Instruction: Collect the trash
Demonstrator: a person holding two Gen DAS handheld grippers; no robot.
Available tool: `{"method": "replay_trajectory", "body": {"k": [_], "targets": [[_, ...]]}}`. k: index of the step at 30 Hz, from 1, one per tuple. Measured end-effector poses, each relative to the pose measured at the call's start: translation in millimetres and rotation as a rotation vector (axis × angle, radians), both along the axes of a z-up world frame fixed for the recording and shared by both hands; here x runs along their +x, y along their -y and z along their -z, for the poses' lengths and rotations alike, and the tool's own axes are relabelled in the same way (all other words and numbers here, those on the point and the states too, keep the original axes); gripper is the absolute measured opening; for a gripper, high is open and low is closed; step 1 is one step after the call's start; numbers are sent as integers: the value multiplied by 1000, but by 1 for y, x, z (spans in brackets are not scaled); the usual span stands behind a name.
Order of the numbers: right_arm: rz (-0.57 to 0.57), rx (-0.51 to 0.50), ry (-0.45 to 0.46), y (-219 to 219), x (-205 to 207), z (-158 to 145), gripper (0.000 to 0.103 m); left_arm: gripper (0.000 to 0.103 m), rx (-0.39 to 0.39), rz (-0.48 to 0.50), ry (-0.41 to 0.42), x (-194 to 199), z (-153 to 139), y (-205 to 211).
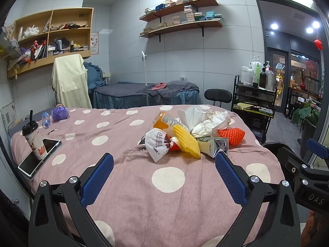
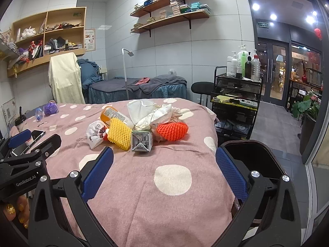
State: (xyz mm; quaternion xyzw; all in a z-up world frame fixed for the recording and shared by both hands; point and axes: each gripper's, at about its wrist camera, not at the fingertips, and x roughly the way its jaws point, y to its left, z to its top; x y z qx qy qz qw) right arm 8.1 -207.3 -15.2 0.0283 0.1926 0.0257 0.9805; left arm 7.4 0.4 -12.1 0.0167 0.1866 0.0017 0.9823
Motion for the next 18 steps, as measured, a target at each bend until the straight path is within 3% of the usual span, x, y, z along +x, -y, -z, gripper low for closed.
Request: {"method": "replay_trajectory", "body": {"k": [18], "targets": [[-5,5,-6,1,3,2,98,97,0,-2,-4,0,0,0]]}}
